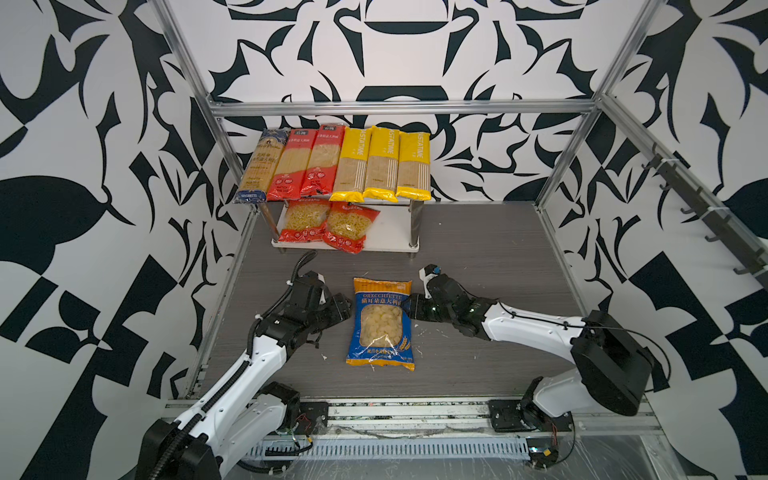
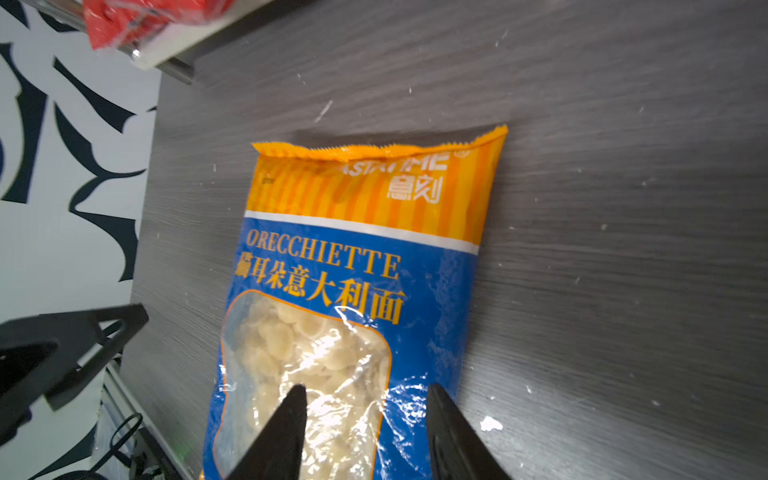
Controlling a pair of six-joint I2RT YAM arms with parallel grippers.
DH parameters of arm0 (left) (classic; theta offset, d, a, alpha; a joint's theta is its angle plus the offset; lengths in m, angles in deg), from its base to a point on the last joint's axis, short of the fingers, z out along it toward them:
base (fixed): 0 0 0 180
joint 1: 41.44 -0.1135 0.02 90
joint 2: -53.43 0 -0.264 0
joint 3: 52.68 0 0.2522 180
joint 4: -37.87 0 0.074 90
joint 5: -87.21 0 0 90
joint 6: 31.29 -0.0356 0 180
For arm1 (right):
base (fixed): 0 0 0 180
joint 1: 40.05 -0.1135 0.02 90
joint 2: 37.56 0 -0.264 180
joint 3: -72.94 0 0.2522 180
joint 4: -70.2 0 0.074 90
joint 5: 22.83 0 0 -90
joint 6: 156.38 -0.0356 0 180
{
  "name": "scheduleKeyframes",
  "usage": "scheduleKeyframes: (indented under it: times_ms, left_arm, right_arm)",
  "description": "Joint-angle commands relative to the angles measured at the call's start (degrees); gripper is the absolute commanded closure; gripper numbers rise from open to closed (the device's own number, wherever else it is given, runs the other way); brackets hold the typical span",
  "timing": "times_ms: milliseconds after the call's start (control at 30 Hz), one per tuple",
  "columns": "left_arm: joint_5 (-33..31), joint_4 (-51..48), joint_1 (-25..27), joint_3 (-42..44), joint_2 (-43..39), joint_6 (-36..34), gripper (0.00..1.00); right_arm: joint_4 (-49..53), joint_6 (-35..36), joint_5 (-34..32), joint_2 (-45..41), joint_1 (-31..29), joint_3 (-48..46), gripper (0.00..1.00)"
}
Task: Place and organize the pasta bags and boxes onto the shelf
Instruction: 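Grasp the blue orecchiette bag's two ends with both grippers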
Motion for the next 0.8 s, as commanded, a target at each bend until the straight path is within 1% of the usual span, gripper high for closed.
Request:
scheduleKeyframes:
  times_ms: [0, 167, 333, 400, 567, 667, 767]
  left_arm:
    - [1.48, 2.25, 1.88, 2.56, -1.55, 3.73, 0.25]
    - [3.47, 5.46, 3.75, 6.18, -1.20, 6.19, 0.25]
    - [8.72, 12.91, 3.77, 8.95, 2.61, 7.73, 0.26]
    - [10.10, 14.97, 3.82, 8.71, 4.80, 7.53, 0.26]
    - [12.06, 16.41, 3.75, 7.78, 8.88, 5.70, 0.27]
    - [13.08, 16.68, 3.87, 7.88, 10.84, 5.49, 0.27]
    - [13.40, 17.31, 4.26, 8.74, 11.06, 6.37, 0.27]
  right_arm:
    - [-2.27, -1.37, 0.43, 2.17, -0.58, 1.08, 0.48]
    - [-4.85, -2.56, 1.06, 4.11, -1.23, 0.49, 0.48]
    - [-9.87, -4.94, 4.04, 6.31, -1.25, -1.70, 0.48]
    - [-11.09, -5.62, 4.62, 7.01, -1.28, -2.30, 0.48]
    - [-12.72, -7.12, 3.93, 7.05, -1.21, -4.18, 0.47]
    - [-10.29, -5.94, 2.65, 5.24, -1.20, -4.66, 0.47]
    - [-6.52, -4.34, 0.66, 2.25, -1.13, -4.92, 0.46]
